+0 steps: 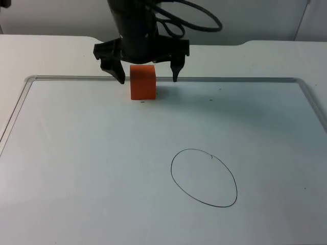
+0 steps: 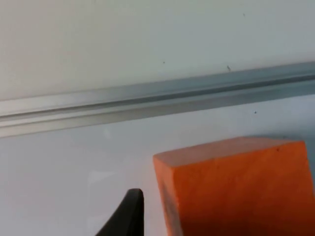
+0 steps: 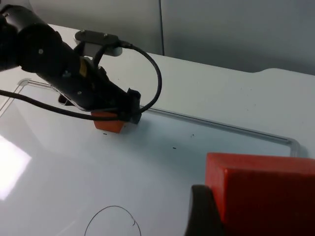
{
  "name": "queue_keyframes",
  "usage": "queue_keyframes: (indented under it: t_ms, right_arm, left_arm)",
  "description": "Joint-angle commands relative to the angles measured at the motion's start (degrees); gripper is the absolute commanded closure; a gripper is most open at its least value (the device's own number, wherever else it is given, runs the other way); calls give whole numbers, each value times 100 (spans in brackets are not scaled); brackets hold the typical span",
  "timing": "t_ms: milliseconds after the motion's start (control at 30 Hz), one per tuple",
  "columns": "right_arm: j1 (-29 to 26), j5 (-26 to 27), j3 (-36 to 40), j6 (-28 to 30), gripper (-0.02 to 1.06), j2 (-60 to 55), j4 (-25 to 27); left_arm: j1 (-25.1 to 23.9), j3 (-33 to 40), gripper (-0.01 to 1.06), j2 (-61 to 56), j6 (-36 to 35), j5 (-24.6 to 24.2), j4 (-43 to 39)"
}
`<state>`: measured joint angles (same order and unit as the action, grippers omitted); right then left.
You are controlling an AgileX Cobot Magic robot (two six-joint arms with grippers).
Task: Pick up one cube with the left hand and another cube with the right hand. First place the cube in the right hand at the target position, then stack the cube in the left hand on top.
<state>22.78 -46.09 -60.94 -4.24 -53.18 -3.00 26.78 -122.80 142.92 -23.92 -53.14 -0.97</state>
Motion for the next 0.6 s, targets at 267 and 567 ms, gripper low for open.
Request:
queue_keyframes:
  t_ms: [267, 567]
  right_arm:
    - [29, 107, 31, 37, 105, 41, 31]
    - [29, 117, 31, 37, 105, 41, 20]
  left_arm:
    - [29, -45, 1, 118, -70, 40, -22]
    - [29, -45, 47, 162, -70, 61, 14]
